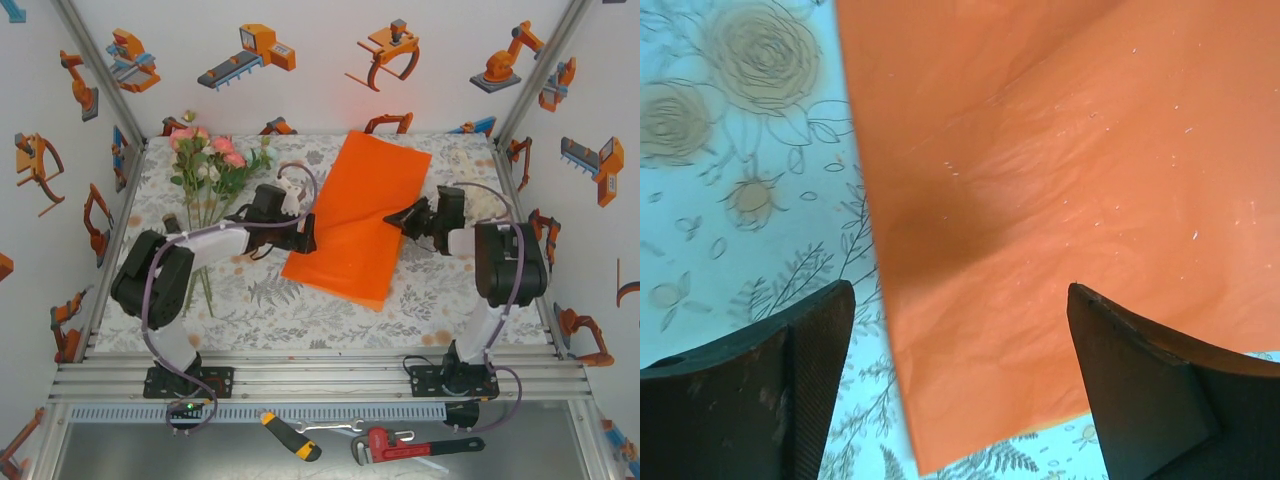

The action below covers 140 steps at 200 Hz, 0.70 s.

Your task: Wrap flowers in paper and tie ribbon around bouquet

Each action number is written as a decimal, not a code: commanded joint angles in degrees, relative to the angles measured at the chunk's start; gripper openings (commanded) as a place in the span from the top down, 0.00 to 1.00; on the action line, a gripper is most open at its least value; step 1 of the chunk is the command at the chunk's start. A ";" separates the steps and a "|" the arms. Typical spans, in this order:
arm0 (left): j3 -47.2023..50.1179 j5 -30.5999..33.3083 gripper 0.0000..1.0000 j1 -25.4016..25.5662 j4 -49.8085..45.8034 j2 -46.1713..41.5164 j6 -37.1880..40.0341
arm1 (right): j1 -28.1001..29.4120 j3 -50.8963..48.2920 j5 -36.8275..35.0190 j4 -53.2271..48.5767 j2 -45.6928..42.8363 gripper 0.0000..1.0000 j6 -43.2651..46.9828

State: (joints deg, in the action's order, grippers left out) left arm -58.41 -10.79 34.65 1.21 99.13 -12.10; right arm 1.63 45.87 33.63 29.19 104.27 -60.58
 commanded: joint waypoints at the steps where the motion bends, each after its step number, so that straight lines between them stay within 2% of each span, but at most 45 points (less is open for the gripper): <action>1: 0.35 5.27 0.20 3.86 -0.48 -8.41 5.26 | 0.51 1.59 -5.65 -10.46 -5.92 1.00 -2.98; 24: 0.77 7.78 0.20 12.35 2.23 -11.31 10.48 | 2.29 2.25 -12.15 -17.01 -9.44 1.00 -8.05; 44: 0.67 10.14 0.20 20.71 6.52 -10.40 14.72 | 3.19 6.09 -14.50 -25.24 -9.96 1.00 -8.59; 60: -0.24 13.33 0.14 26.66 10.22 -7.56 17.75 | 3.59 6.48 -14.49 -24.37 -10.05 1.00 -8.71; 93: -2.76 27.76 0.03 35.28 18.19 0.32 20.73 | 3.91 7.57 -13.68 -25.01 -9.61 1.00 -8.91; 104: -3.38 31.01 0.01 37.06 20.23 2.60 22.07 | 3.95 8.43 -13.76 -26.84 -9.61 1.00 -8.45; 120: -4.94 39.29 0.00 38.76 22.13 6.31 23.70 | 3.91 9.36 -13.94 -28.90 -9.92 1.00 -7.36; 131: -6.30 45.16 0.06 39.04 23.01 8.36 24.14 | 3.91 9.96 -13.86 -29.87 -10.19 1.00 -6.65; 140: -7.46 48.35 0.22 39.01 22.76 8.99 23.31 | 3.91 10.41 -14.15 -30.84 -10.38 1.00 -5.87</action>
State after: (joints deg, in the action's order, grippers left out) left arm -61.89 21.89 73.63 19.18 106.43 8.82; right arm 5.19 53.80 20.67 2.61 95.33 -68.25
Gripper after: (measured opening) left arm 0.935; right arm 0.003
